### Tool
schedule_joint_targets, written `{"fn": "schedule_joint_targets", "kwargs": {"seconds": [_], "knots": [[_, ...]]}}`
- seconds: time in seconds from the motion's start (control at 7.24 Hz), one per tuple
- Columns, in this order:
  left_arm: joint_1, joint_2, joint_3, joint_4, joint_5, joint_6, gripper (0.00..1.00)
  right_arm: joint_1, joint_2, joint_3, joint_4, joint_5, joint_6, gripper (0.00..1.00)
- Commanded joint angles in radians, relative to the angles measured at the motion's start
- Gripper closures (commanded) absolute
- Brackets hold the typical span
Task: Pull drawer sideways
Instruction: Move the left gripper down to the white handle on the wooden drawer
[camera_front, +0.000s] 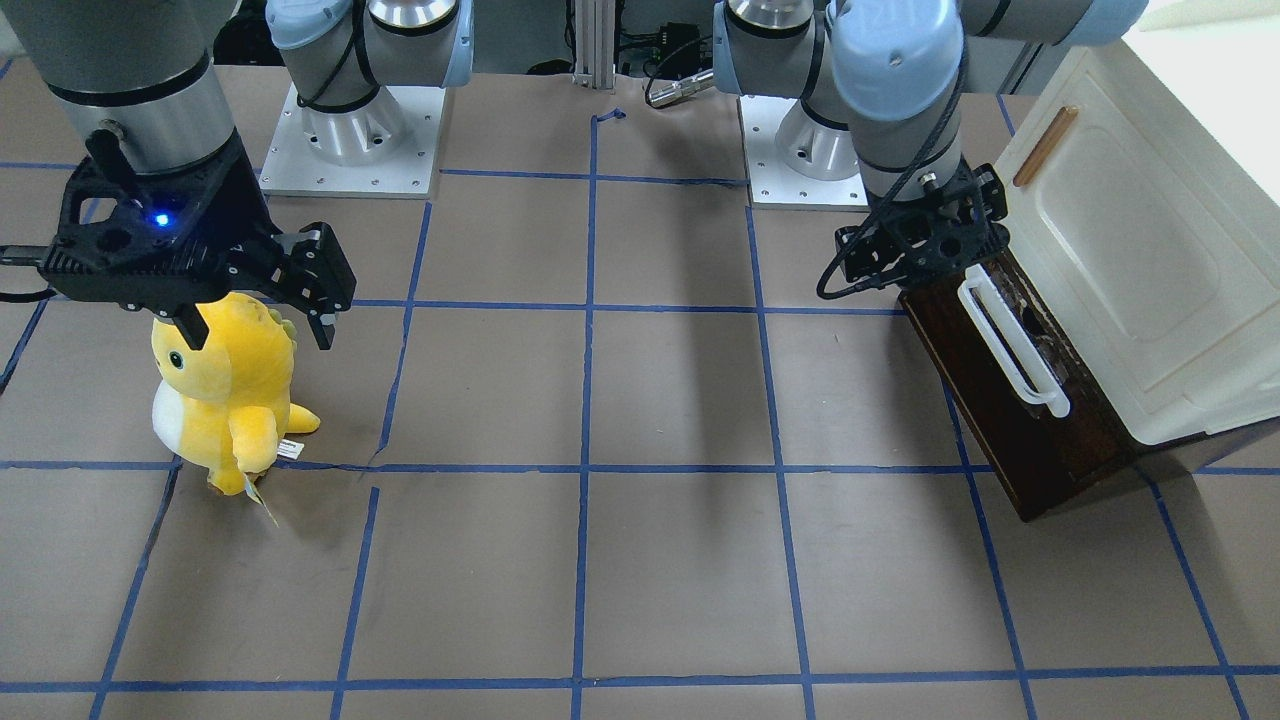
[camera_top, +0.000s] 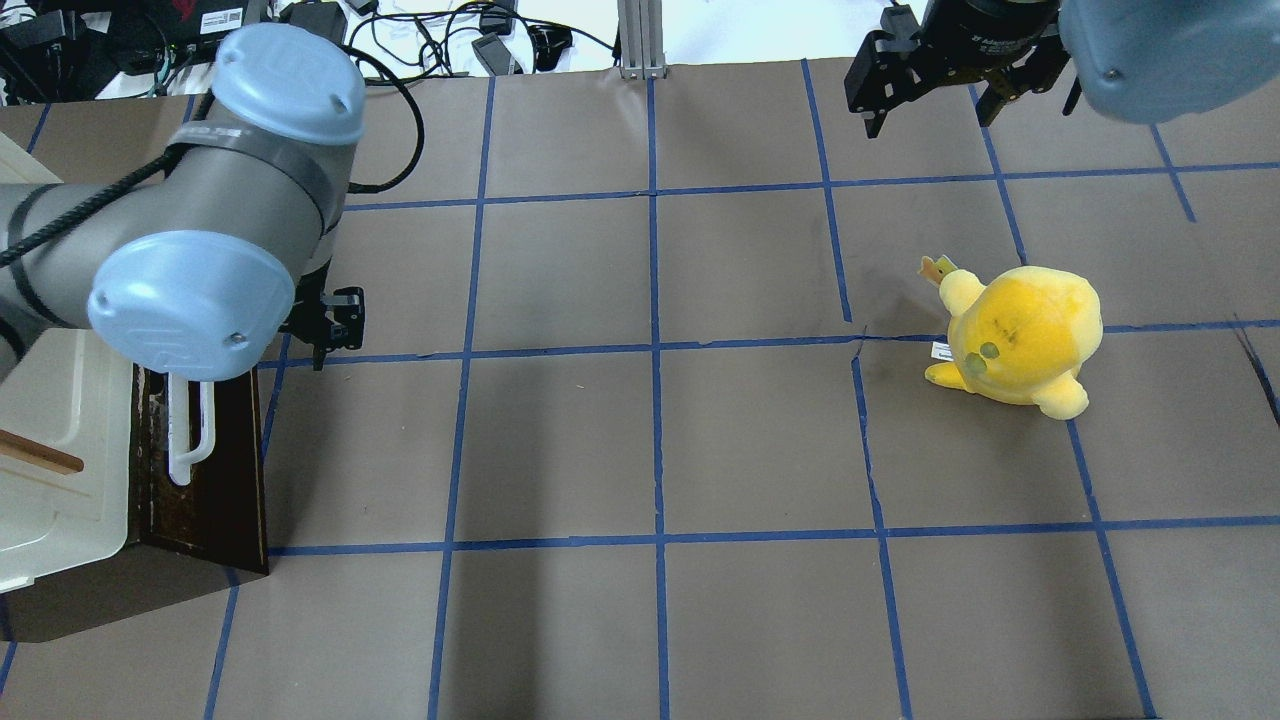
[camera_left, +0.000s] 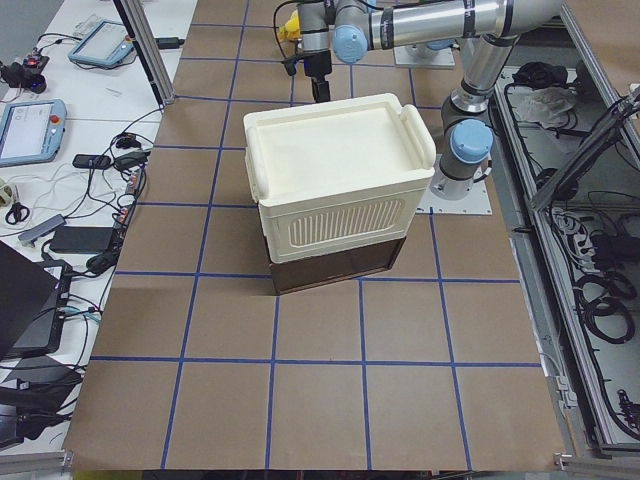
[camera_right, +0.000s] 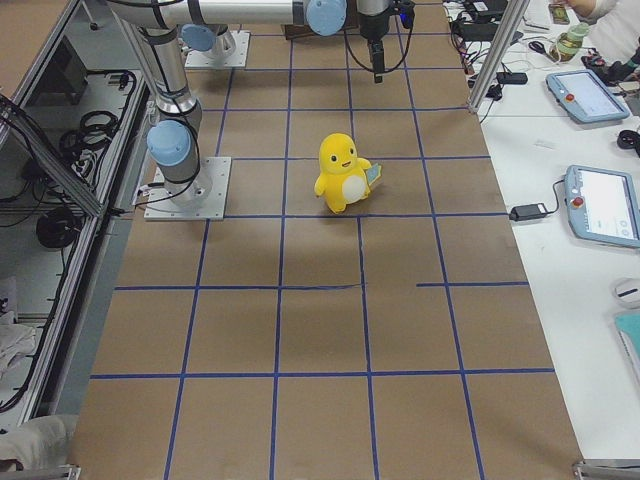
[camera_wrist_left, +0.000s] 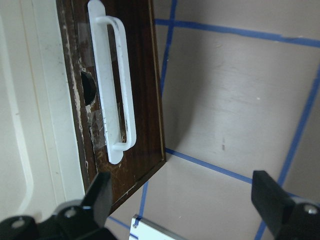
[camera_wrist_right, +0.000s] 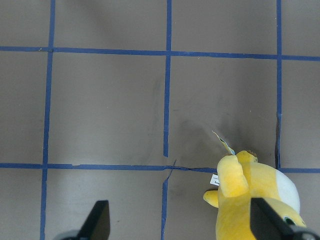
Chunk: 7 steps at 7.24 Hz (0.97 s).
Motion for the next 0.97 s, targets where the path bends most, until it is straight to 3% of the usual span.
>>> {"fn": "schedule_joint_targets", "kwargs": {"seconds": [0.0,0.41,0.83], "knots": [[-0.021,-0.134,-0.012,-0.009,0.192,-0.011,0.0,0.0,0.0,0.0,0.0,0.0,0.0,0.0],[-0.034,-0.281,-0.015,-0.046,0.41,-0.049,0.0,0.0,0.0,0.0,0.0,0.0,0.0,0.0],[-0.033,-0.358,-0.015,-0.113,0.494,-0.124,0.0,0.0,0.0,0.0,0.0,0.002,0.0,0.0]]}}
